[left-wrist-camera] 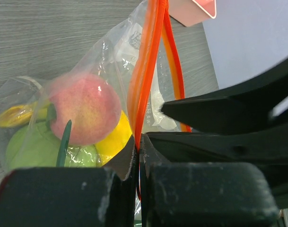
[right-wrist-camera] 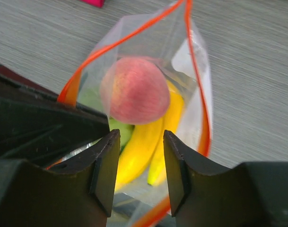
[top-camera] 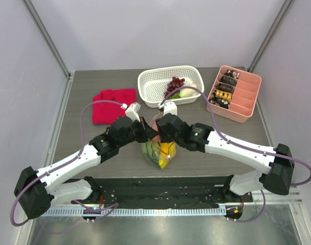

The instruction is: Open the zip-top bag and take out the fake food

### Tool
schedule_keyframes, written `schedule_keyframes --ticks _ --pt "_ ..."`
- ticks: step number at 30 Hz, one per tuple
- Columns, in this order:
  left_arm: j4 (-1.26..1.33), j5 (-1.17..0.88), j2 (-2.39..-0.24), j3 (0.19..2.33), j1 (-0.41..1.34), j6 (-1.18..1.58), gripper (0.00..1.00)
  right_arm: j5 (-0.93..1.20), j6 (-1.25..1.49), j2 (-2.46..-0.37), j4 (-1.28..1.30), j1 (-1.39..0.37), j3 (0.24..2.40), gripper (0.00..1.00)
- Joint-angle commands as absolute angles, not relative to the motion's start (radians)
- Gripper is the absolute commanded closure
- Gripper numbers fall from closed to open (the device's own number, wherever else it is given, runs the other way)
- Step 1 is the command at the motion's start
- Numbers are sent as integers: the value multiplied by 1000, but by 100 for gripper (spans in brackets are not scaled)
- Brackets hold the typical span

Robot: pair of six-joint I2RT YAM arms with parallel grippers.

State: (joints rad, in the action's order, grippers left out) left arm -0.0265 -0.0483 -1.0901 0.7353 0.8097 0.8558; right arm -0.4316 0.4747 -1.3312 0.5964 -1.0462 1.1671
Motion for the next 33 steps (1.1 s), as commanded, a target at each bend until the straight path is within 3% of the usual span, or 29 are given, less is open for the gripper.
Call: schedule_keyframes --ticks 1,3,6,12,23,26,29,30,32,33 --pt "-58 -22 -1037 749 813 834 100 -405 488 -1374 413 -1049 1141 55" --pt "-72 -12 -1022 749 811 830 100 -417 465 -1384 350 -1049 1100 52" --pt "-93 -5 -1012 752 811 824 100 -416 428 -1400 246 -1046 1043 34" --pt "-127 87 -1009 739 821 811 100 -393 379 -1443 105 -1037 997 22" --pt "-150 155 -986 686 830 810 100 -353 347 -1571 -89 -1032 954 14" --pt "-156 166 -971 678 831 808 100 -370 336 -1566 -97 -1032 951 17" --pt "-163 175 -963 678 830 805 100 -367 318 -1517 -115 -1032 934 31" --pt "-166 176 -960 678 830 805 100 -367 302 -1502 -120 -1034 930 42" --pt "-169 184 -954 678 830 802 100 -361 293 -1455 -121 -1034 923 53" --pt "-172 187 -953 680 831 802 100 -356 290 -1441 -114 -1032 920 66"
